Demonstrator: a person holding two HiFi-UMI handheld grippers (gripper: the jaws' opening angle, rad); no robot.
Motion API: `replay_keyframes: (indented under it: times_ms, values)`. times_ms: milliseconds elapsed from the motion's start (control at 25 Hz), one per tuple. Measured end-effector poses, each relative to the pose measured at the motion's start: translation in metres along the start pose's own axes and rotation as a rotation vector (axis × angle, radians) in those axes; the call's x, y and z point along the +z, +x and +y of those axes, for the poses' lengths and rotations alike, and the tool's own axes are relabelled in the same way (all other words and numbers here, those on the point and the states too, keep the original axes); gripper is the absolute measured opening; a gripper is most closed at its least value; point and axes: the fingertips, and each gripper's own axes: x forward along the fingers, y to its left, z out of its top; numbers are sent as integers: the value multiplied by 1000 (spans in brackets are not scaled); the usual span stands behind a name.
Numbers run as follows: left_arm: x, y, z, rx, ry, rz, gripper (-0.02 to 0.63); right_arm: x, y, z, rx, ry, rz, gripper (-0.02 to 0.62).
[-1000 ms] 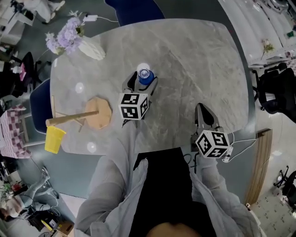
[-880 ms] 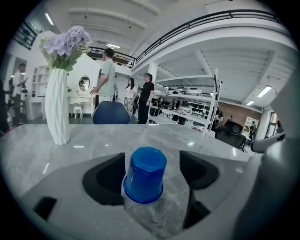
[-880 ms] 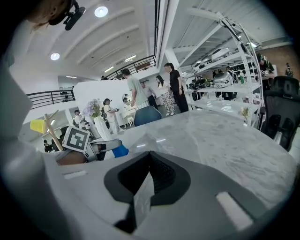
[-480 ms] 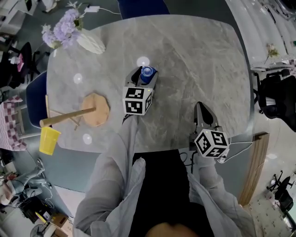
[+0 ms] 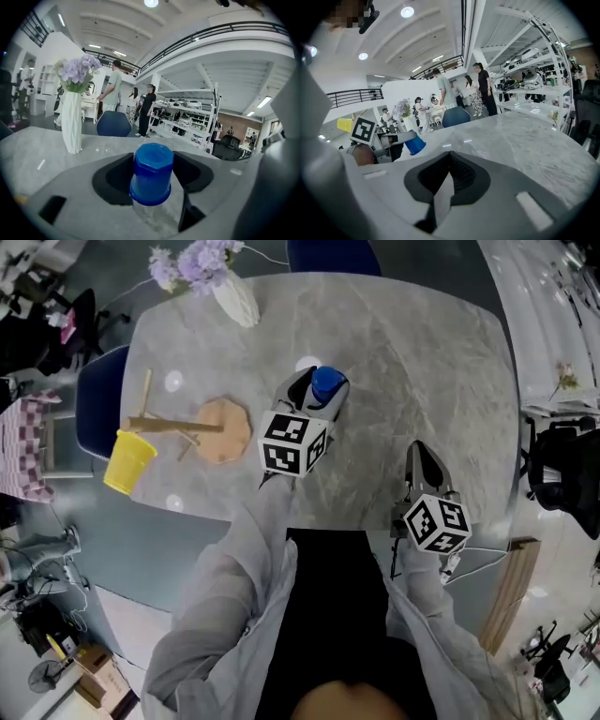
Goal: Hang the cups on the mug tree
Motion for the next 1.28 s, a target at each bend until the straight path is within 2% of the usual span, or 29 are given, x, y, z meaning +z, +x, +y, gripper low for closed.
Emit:
replay_keyframes:
  times_ms: [200, 360, 640, 880, 1120, 1280]
  values:
    - [2, -65, -12, 27, -41, -80, 253, -3, -5, 23, 61, -43, 10, 8]
    - [1, -129, -10, 72, -84, -148, 252, -9, -3, 59, 129, -89, 37, 8]
    - [5, -248, 31, 301, -73, -335, 250, -28, 2, 136, 248, -174, 89, 9]
    - [-4, -347, 96, 475, -175, -497, 249, -52, 13, 213, 330, -241, 135, 8]
    - [-12, -393, 128, 581, -270, -601, 249, -61, 17, 247, 381, -273, 159, 8]
    - [-17, -402, 156, 610, -362, -695, 247, -62, 16, 259, 394, -281, 167, 8]
